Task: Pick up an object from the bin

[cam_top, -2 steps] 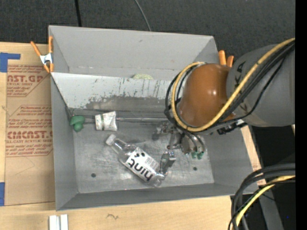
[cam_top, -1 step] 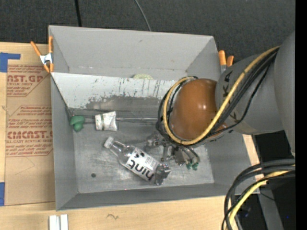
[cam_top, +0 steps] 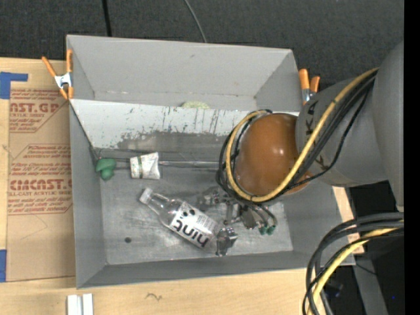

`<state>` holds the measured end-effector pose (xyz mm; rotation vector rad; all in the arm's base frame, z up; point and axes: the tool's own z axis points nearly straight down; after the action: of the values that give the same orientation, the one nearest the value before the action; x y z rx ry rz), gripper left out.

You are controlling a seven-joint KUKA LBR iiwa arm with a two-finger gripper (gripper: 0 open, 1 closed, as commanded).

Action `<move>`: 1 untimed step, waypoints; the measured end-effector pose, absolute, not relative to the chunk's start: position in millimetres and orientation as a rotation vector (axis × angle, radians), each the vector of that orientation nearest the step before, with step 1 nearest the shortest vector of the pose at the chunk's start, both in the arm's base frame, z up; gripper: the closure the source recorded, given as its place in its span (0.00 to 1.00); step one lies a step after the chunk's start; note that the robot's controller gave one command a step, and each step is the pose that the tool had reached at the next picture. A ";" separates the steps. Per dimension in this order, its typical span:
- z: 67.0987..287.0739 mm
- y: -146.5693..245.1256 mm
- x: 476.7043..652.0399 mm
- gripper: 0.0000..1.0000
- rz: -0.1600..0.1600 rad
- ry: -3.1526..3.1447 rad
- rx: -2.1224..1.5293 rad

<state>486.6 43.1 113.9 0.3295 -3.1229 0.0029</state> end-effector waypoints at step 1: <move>76.4 95.9 483.7 0.00 0.000 -3.097 0.565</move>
Offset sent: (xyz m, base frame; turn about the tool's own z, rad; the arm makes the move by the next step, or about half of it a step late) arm 0.0083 0.0642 -0.0439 -0.2117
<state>483.7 95.9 76.4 0.5645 -3.0971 0.0004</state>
